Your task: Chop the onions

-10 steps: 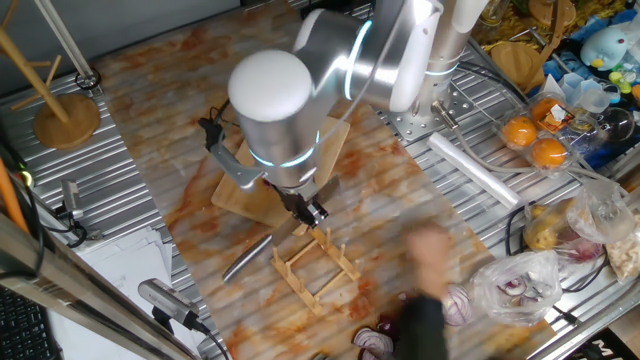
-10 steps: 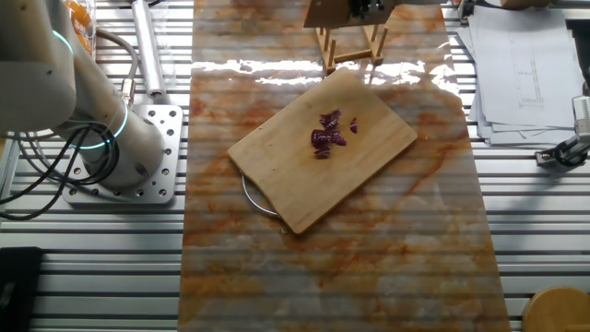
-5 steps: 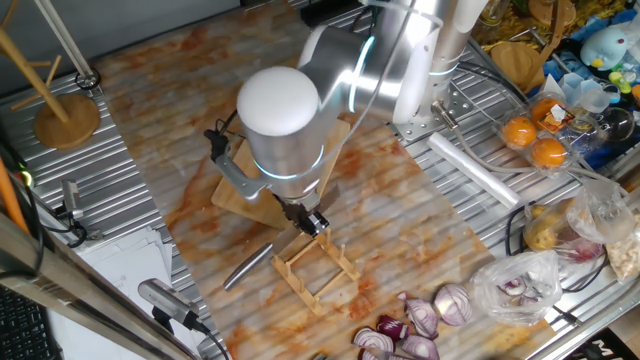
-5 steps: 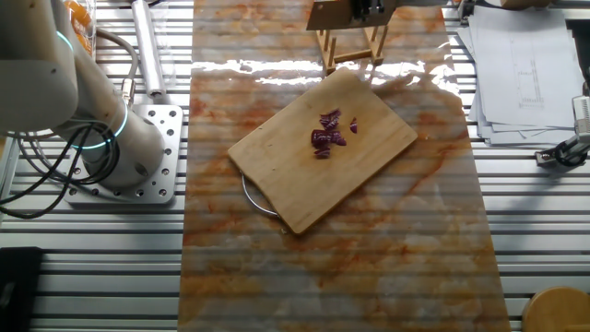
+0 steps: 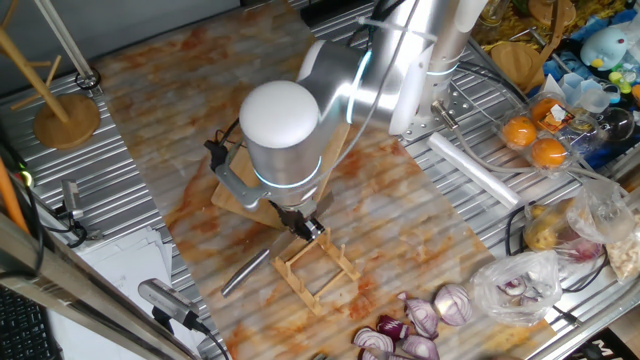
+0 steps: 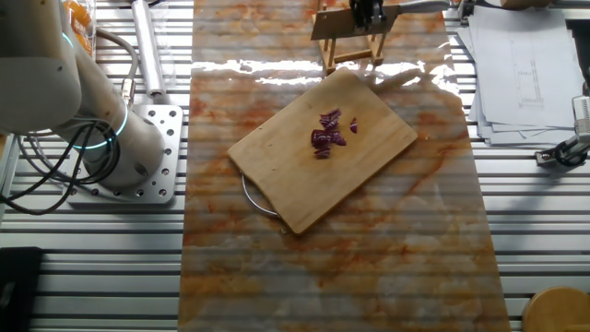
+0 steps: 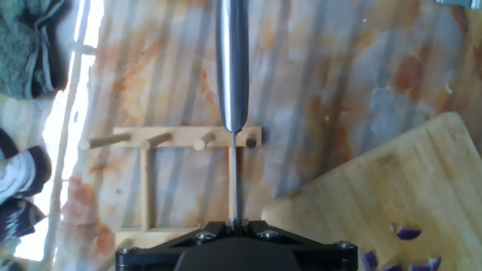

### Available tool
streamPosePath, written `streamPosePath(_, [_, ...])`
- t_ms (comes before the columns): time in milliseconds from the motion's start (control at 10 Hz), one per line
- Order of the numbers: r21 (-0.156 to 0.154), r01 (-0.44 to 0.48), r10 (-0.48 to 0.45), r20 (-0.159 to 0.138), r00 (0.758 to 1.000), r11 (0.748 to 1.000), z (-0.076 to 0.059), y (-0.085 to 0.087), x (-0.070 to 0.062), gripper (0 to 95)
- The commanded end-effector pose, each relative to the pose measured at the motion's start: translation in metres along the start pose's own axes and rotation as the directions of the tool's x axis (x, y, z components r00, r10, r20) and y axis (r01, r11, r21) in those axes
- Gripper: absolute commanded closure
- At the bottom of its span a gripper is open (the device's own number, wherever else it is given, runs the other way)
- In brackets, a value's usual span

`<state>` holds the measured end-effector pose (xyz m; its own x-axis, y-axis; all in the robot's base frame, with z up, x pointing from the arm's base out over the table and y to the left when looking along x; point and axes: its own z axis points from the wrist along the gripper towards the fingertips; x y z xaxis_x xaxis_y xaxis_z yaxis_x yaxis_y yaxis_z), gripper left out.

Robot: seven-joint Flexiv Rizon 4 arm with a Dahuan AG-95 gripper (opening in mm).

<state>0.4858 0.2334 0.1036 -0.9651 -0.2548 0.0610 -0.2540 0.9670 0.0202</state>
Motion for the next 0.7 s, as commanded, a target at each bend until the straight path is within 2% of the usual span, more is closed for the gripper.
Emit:
streamPosePath(100, [-0.001, -0.011, 0.011, 0.002, 1.0, 1.0, 0.009, 0.001, -0.004, 95.0])
streamPosePath(400, [-0.005, 0.003, -0.003, 0.0, 1.0, 1.0, 0.023, 0.004, -0.006, 95.0])
streamPosePath(700, [-0.032, 0.04, -0.039, 0.01, 0.999, 0.999, 0.037, -0.001, -0.005, 95.0])
